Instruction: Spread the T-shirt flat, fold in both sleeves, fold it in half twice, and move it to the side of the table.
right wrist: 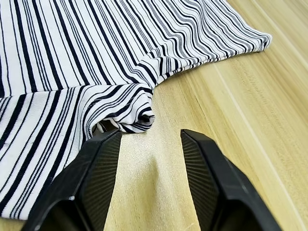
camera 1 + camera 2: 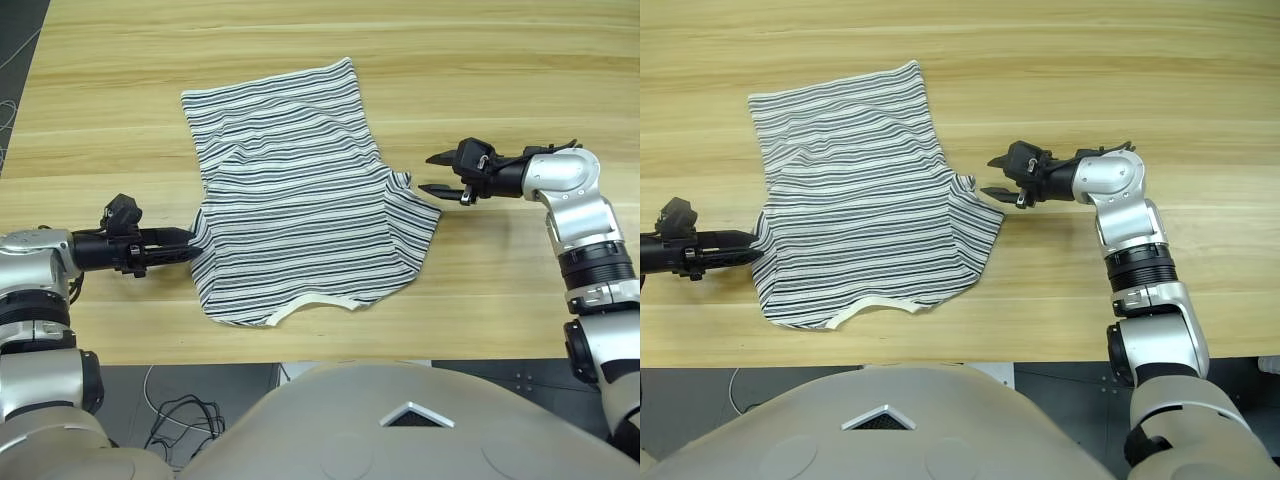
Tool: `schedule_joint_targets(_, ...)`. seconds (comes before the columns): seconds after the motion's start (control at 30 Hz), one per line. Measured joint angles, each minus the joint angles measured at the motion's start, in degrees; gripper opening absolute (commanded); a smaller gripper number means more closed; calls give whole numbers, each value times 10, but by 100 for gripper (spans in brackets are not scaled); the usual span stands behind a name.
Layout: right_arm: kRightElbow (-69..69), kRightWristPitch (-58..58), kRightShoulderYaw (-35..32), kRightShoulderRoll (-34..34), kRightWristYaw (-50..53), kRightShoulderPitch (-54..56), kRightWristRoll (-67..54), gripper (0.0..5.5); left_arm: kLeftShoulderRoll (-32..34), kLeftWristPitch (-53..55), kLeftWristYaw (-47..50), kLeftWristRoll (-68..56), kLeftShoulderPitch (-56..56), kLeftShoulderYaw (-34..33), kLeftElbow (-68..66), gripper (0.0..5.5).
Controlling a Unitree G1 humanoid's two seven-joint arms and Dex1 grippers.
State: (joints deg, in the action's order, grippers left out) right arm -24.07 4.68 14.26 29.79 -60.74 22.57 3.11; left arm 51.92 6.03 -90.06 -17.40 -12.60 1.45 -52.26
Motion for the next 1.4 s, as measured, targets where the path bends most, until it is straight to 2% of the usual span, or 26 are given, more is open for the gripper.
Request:
schedule_joint_targets(0.13,-1,0,4,0,0,0,0,228,14,1,-17,-38,-7,-23,-10,240)
schedule_joint_targets(0.43,-4,0,9,0,0,0,0,228,17,-37,-18,5,-5,-21,-70,240)
schedule_joint_targets(0.77,-7,0,17,-1,0,0,0,228,2,-43,-19,15,1,-15,-58,240)
schedule_joint_targets(0.97,-12,0,23,-3,0,1,1,228,0,-38,-19,13,7,-11,-47,158)
schedule_joint_targets(1.23,-13,0,26,-4,0,3,1,228,-1,-35,-19,14,13,-2,-39,20)
schedule_joint_targets(1.4,-14,0,26,-4,0,4,1,228,-3,-23,-19,13,16,0,-33,11)
